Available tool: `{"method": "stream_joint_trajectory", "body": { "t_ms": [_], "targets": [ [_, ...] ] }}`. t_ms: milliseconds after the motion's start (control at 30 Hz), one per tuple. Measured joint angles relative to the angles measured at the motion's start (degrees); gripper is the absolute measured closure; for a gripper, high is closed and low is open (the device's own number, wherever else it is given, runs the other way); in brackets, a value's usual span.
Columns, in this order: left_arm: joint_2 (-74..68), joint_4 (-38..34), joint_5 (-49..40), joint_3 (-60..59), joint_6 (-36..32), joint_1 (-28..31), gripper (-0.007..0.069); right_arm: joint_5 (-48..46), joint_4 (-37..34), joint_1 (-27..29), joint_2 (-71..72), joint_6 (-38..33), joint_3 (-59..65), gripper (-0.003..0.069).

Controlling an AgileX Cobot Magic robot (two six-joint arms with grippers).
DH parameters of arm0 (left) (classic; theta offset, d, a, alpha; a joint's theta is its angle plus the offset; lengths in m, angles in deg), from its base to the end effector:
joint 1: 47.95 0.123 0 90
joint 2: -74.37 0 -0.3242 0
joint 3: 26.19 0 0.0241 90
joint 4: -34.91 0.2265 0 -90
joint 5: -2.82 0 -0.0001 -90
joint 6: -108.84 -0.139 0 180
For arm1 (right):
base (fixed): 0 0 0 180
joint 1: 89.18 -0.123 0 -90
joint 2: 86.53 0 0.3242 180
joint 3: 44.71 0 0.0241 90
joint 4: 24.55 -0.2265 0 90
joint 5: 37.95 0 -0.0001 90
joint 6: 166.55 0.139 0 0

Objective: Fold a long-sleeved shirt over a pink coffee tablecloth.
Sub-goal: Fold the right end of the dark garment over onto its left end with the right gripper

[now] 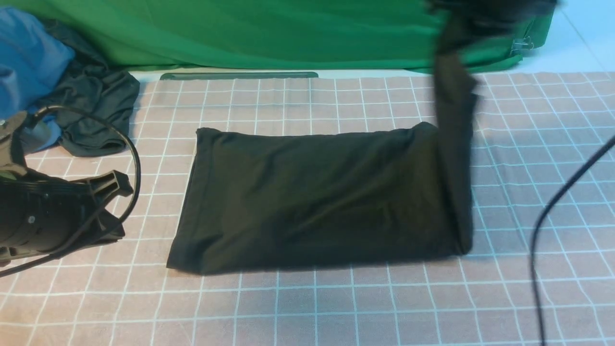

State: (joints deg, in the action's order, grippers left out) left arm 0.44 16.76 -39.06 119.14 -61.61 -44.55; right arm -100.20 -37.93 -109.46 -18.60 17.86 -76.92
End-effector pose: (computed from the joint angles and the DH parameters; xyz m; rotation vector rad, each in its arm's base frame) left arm 0.2038 -0.0169 0.2685 -0.5294 2.5644 -0.3961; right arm 0.3890 0.1741 0.3806 -0.2988 2.4882 0.4838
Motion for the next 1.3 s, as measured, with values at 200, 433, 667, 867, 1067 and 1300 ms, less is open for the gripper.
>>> {"method": "stream_joint_trajectory", "body": {
  "t_ms": [200,433,667,867,1067,1300],
  "targets": [
    [0.00,-3.27,0.07,0.00,-2.73,0.00,0.0592,6.76,-4.40,-8.48,-3.39,2.00,-0.08,0.0539],
    [0.00,-3.56,0.12,0.00,-2.89,0.00,0.0592,14.12,-5.96,-14.88,-8.14,3.79,-0.08,0.0539],
    [0.00,-3.62,0.12,0.00,-3.76,0.00,0.0592,22.78,-9.55,-19.47,-14.10,4.43,-0.08,0.0539],
    [0.00,-3.67,0.76,0.00,-4.17,0.00,0.0592,28.64,-11.41,-22.08,-18.80,4.43,-0.08,0.0539],
    [0.00,-3.71,1.12,0.00,-4.23,0.00,0.0592,34.66,-12.01,-24.37,-23.27,4.43,-0.08,0.0539],
    [0.00,-3.71,1.16,0.00,-4.23,0.00,0.0592,38.74,-12.49,-25.18,-26.29,4.43,-0.08,0.0372]
  ]
}}
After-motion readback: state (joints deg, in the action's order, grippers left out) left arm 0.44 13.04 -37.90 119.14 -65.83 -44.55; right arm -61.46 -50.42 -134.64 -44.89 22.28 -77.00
